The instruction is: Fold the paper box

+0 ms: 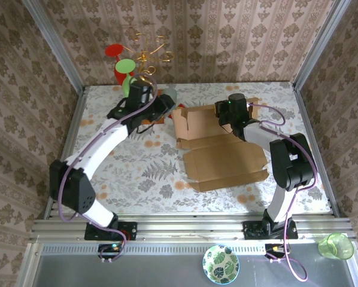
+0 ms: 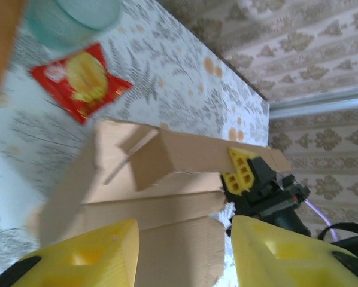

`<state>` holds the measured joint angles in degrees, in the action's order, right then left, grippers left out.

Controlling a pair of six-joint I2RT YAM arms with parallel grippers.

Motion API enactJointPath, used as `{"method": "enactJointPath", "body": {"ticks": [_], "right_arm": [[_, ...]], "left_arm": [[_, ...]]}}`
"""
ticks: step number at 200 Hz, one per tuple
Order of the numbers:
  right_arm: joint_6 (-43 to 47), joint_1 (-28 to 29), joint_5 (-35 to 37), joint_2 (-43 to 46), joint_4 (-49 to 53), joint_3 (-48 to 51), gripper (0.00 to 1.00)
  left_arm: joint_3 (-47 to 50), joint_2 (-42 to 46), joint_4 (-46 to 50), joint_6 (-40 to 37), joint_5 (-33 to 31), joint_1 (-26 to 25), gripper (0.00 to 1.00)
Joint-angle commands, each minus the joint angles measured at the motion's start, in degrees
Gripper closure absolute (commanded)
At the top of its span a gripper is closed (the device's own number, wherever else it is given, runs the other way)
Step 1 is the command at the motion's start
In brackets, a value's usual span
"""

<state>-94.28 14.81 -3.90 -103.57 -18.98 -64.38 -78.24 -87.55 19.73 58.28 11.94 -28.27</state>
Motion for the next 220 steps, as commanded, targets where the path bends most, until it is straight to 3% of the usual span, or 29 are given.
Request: {"method": "enactJointPath", "body": {"ticks": [1, 39, 69, 88, 136, 220], "right_arm": [[1.39, -0.14, -1.33, 1.88, -5.40, 1.33, 1.00], [2.47, -0.31, -3.19, 2.14, -14.41, 4.30, 1.00], [3.05, -0.80, -4.56, 3.30, -14.97, 6.17, 1.00], [3.22, -1.19, -5.48, 3.72, -15.24, 7.29, 1.00], [4.17, -1.64, -7.46, 3.72, -15.68, 7.34, 1.00], [3.49, -1.75, -8.28, 2.58, -18.02, 7.92, 1.00]], "left_arm": [[5.64, 0.84, 2.68, -7.57, -0.34, 1.39, 0.61], [12.39, -0.06, -4.49, -12.52, 1.65, 1.74, 0.73], [16.34, -1.88, -12.13, -20.40, 3.45, 4.18, 0.81], [19.74, -3.27, -21.35, -27.47, 8.22, 4.62, 0.79], [20.71, -10.56, -32.59, -38.85, 17.93, 3.81, 0.65], [21.24, -12.60, -36.61, -43.59, 16.83, -2.20, 0.59]]}}
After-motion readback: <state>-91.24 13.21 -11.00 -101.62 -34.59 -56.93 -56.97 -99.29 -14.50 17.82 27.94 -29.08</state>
